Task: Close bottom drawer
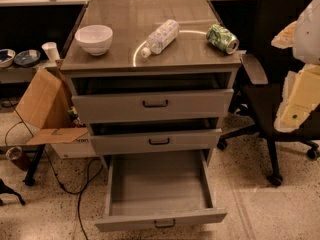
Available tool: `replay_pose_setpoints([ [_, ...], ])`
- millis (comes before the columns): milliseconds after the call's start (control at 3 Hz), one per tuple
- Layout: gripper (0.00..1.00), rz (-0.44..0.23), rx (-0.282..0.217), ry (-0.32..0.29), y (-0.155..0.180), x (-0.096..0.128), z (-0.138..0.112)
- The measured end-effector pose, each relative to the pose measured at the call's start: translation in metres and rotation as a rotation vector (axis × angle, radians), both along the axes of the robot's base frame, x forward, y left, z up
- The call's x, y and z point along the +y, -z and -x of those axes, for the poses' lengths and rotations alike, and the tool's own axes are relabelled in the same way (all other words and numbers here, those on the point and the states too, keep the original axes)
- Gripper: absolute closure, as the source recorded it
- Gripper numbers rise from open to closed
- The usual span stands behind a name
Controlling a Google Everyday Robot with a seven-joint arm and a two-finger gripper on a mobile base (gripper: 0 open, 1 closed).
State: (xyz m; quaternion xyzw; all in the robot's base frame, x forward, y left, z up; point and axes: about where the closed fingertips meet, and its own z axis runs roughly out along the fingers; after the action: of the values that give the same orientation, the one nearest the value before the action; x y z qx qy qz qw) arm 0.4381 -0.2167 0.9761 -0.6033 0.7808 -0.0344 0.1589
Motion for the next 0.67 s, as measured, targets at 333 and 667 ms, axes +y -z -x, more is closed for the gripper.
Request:
replay_pose_setpoints([
  [333, 0.0, 0.0, 0.0, 0.0, 0.0, 0.0, 0.0],
  [667, 0.0, -0.021, -0.015, 0.007, 0.0007, -0.0004, -0.0001],
])
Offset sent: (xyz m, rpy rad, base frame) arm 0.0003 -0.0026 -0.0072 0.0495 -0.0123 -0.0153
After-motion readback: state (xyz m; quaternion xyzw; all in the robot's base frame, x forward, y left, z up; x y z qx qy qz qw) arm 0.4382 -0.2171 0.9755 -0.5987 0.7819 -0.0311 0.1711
